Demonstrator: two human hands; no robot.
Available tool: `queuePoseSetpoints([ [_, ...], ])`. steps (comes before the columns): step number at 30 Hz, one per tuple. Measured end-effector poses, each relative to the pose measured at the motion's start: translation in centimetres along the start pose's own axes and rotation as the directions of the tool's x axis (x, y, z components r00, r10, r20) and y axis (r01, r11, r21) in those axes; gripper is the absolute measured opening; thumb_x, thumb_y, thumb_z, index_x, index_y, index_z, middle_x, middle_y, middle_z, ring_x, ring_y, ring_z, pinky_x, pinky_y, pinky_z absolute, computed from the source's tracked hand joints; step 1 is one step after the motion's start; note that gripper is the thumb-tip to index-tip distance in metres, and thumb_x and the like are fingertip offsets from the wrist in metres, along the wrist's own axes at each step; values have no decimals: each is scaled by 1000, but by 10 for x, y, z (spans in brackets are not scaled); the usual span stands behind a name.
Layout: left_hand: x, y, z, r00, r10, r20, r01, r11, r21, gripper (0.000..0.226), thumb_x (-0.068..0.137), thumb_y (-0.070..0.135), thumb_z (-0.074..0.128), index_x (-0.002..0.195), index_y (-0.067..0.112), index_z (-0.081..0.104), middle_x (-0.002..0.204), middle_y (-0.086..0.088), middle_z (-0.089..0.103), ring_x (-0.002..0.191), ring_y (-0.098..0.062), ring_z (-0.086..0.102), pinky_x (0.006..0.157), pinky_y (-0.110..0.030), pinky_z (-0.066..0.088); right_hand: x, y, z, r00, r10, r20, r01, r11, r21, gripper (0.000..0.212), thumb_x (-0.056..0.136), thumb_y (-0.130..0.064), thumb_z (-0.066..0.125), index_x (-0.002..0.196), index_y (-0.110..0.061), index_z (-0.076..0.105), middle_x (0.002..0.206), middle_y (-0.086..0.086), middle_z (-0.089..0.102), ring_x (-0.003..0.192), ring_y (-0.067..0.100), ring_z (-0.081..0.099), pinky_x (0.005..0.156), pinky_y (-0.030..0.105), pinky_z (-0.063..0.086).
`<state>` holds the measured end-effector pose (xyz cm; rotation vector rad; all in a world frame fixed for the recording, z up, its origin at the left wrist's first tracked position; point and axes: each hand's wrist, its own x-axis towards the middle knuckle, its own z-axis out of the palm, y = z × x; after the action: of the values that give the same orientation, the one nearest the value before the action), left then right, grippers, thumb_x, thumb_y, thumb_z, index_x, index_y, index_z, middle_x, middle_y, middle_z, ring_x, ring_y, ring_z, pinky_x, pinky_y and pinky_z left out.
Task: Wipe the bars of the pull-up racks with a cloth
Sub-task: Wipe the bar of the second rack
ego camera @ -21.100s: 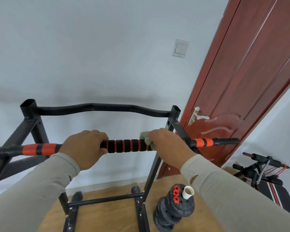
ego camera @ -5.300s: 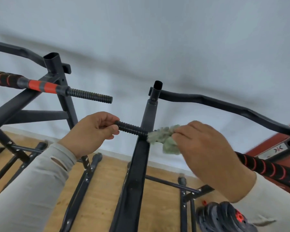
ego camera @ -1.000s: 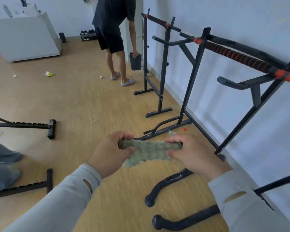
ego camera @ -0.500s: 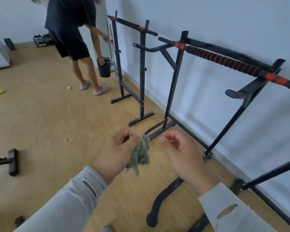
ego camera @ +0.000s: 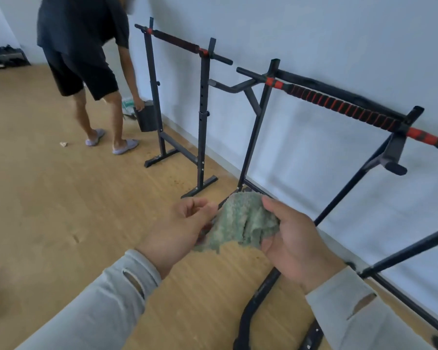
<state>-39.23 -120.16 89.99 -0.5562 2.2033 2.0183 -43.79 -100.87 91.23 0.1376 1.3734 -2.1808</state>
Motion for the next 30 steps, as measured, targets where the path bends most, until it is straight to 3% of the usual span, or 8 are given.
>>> queuePoseSetpoints([
  [4, 18, 13, 5, 928, -96, 361, 185, 957, -221, 47, 98, 50, 53, 123, 15, 69, 117, -7, 75, 112, -25, 70, 103, -45, 51, 19, 4, 5, 991, 78, 106, -81, 996, 25, 48, 102, -35, 44, 110, -1, 78, 123, 23, 70, 111, 36, 70, 97, 50, 52],
  [7, 44, 11, 15, 955, -48, 293, 105, 978, -181, 31, 104, 28, 54, 120, 7, 69, 114, -16, 75, 110, -33, 71, 104, -53, 51, 36, 5, -3, 991, 21, 133, 1, 987, -163, 43, 103, -30, 58, 132, 2, 61, 130, 28, 64, 122, 45, 62, 108, 62, 45],
  [11, 86, 16, 32, 985, -68, 161, 113, 952, -286, 29, 108, 17, 42, 112, 7, 69, 108, -15, 76, 102, -27, 73, 90, -40, 58, 67, -2, -19, 956, -258, -143, 111, 763, -637, 18, 93, -30, 73, 110, -33, 71, 103, -5, 77, 96, 18, 74, 88, 48, 61],
  [14, 119, 31, 46, 985, -76, 158, 136, 900, -415, 28, 108, 12, 39, 118, 7, 65, 106, -14, 77, 96, -23, 75, 77, -33, 60, 92, -20, -35, 935, -254, -246, 42, 771, -635, 6, 96, -29, 69, 96, -28, 75, 90, -4, 78, 85, 17, 76, 81, 42, 64],
  [18, 163, 63, 69, 968, -69, 242, 185, 846, -500, 31, 107, 10, 39, 127, 7, 62, 118, -17, 73, 109, -31, 71, 85, -41, 60, 123, -48, -64, 882, -267, -389, -12, 811, -584, 18, 95, -49, 64, 88, -38, 76, 86, -14, 77, 88, 14, 73, 91, 42, 60],
  [23, 206, 92, 107, 917, 12, 398, 145, 920, -363, 33, 106, 13, 37, 124, 5, 63, 119, -18, 72, 106, -29, 72, 80, -36, 62, 150, -88, -98, 964, -139, -225, 70, 955, -289, 39, 83, -61, 69, 111, -34, 76, 112, -1, 77, 109, 26, 71, 105, 53, 51],
  [26, 228, 104, 129, 920, 77, 383, -3, 982, -190, 32, 105, 12, 40, 116, 9, 69, 113, -15, 75, 103, -25, 73, 81, -30, 61, 155, -110, -116, 926, -254, -278, 121, 901, -417, 9, 90, -36, 76, 94, -28, 80, 98, 3, 79, 97, 30, 74, 98, 55, 55],
  [30, 256, 117, 156, 929, 90, 359, -100, 995, 9, 21, 102, 31, 55, 109, 24, 73, 108, -8, 76, 99, -20, 73, 88, -36, 57, 156, -129, -133, 846, -361, -393, 138, 859, -493, 25, 87, -46, 76, 78, -23, 73, 73, -2, 70, 70, 18, 64, 82, 46, 57],
])
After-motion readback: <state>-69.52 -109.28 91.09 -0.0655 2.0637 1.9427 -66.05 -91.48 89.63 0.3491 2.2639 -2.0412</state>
